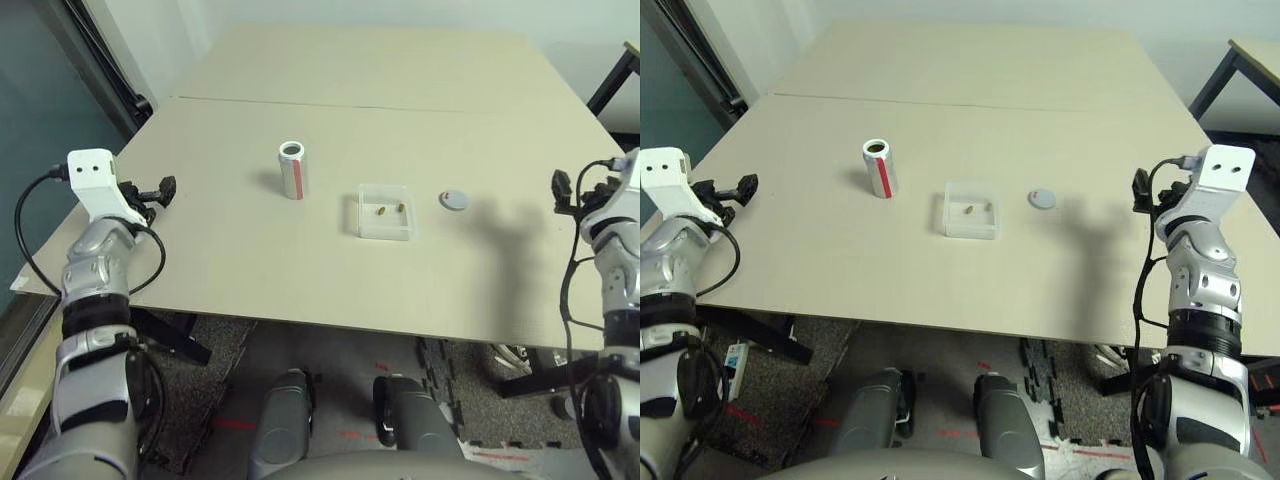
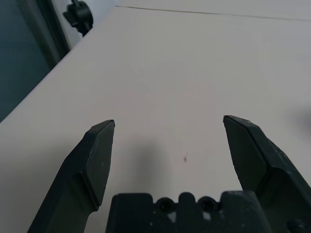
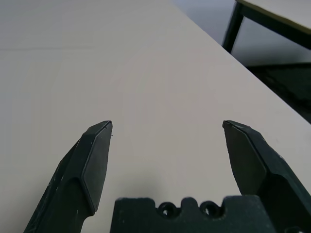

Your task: Pour the medicine from the bottle into the box.

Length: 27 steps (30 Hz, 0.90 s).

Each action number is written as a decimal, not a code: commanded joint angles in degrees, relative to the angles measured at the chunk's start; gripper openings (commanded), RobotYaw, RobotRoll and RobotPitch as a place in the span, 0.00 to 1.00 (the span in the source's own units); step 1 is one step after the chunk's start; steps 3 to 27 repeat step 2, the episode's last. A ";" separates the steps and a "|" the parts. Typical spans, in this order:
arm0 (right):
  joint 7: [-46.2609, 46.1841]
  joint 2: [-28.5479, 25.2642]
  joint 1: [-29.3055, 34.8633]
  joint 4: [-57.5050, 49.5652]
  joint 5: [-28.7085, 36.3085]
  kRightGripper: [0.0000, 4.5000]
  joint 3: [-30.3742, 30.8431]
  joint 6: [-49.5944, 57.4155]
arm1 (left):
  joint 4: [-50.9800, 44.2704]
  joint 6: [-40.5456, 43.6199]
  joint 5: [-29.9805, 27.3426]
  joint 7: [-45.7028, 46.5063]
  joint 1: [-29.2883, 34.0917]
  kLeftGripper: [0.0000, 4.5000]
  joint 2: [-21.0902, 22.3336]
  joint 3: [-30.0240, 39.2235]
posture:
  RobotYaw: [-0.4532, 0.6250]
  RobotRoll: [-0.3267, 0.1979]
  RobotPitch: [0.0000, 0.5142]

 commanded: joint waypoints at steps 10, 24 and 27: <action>-2.16 -0.15 -0.27 4.09 -1.26 1.00 0.04 -2.89 | 10.77 -7.53 2.27 -1.00 -3.46 1.00 2.20 -1.83 | 0.47 0.62 0.22; -2.16 -0.15 -0.27 4.09 -1.26 1.00 0.04 -2.89 | 10.77 -7.53 2.27 -1.00 -3.46 1.00 2.20 -1.83 | 0.47 0.62 0.22; -2.16 -0.15 -0.27 4.09 -1.26 1.00 0.04 -2.89 | 10.77 -7.53 2.27 -1.00 -3.46 1.00 2.20 -1.83 | 0.47 0.62 0.22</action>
